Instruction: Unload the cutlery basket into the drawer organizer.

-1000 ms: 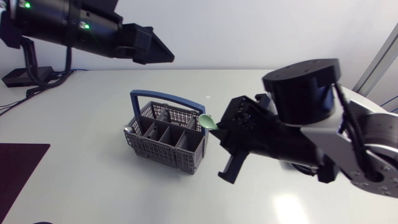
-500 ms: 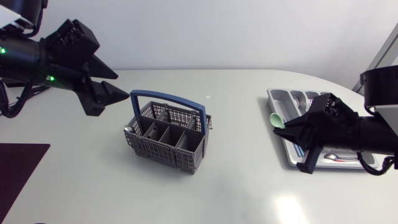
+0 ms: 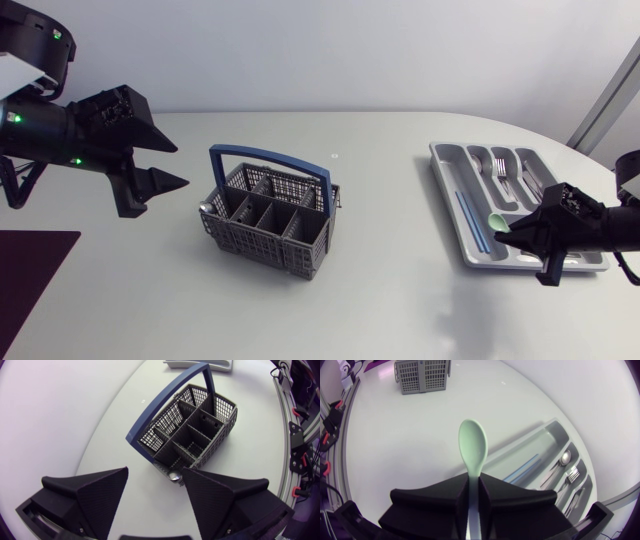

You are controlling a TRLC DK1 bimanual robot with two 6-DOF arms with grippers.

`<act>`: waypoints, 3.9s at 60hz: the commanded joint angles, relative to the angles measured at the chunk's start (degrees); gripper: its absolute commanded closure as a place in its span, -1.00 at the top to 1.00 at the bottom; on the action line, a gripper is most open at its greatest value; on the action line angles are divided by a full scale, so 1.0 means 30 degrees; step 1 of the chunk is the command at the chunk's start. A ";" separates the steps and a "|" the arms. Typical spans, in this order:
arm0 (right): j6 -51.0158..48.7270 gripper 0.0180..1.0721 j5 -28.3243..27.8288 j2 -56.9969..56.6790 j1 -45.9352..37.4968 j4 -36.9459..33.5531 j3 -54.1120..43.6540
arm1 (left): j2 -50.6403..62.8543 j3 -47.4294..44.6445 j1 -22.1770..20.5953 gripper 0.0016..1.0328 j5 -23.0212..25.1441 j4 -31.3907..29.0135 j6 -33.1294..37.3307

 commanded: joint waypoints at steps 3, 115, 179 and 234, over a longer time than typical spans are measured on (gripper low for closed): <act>-0.3686 -0.84 -0.0078 0.2611 -0.1712 -0.0616 0.1836 | 0.0354 -0.0785 0.0395 0.48 0.0295 0.0358 0.1587; 1.4390 0.33 0.7657 -0.0231 1.8180 0.7646 -0.0185 | 0.6652 -0.2308 0.2095 0.46 0.2405 0.5104 -0.1811; 1.4566 0.33 0.7569 0.2992 1.4811 0.8554 0.1514 | 0.6945 -0.2689 -0.4673 0.46 0.1057 0.7448 -0.5561; 1.5533 0.33 1.3399 -0.2838 1.8708 0.5185 0.0782 | 0.2580 -0.5355 -0.1802 0.61 0.1174 0.8063 -0.5913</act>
